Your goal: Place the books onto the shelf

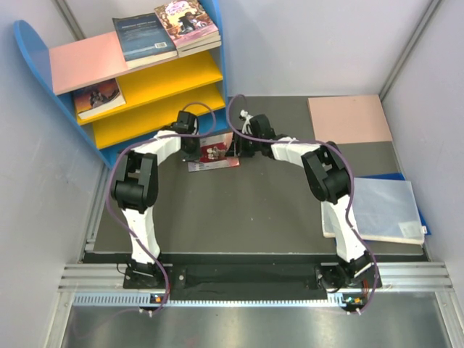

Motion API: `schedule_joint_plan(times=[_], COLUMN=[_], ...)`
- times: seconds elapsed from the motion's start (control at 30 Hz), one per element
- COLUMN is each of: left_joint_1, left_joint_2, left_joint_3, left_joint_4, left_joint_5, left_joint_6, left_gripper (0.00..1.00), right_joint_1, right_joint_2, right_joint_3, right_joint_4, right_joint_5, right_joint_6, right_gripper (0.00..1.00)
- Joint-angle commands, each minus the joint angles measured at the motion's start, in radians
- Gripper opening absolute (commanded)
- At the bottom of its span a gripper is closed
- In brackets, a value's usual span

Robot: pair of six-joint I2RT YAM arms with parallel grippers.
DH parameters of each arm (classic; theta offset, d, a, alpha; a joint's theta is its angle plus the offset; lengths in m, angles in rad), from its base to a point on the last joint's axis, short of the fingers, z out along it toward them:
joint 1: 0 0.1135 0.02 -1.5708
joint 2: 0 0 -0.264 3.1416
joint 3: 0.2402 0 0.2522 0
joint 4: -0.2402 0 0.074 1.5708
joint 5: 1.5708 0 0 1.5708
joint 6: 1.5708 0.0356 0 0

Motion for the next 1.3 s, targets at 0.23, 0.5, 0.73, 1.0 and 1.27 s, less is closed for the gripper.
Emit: schedule_joint_plan(times=[0.23,0.5,0.73,1.0,1.27], left_joint_1=[-0.039,-0.037,-0.04,-0.04,-0.042], left_joint_2=[-0.043,-0.382,-0.6,-0.821,-1.074], left_joint_3=[-0.139,-0.314,-0.426,-0.617,-0.788], left_joint_4=[0.02,0.086,0.077,0.185,0.276], left_joint_5=[0.04,0.036,0.171,0.305,0.237], left_joint_6=[-0.011,-0.095,-0.141,-0.276,-0.483], left_gripper=[0.09,0.99,0.99,0.99,0.99], right_joint_1=[0.142,0.142,0.143,0.145,0.15], right_joint_2=[-0.124,-0.274,-0.438,-0.615,-0.729], right_joint_3=[-0.121,-0.333,-0.524,-0.714,-0.838], right_joint_4=[0.098,0.173,0.287,0.334,0.438], right_joint_5=[-0.149,-0.121,-0.058,0.087,0.222], right_joint_6=[0.03,0.079,0.17,0.249,0.38], right_gripper=[0.0,0.0,0.0,0.0,0.0])
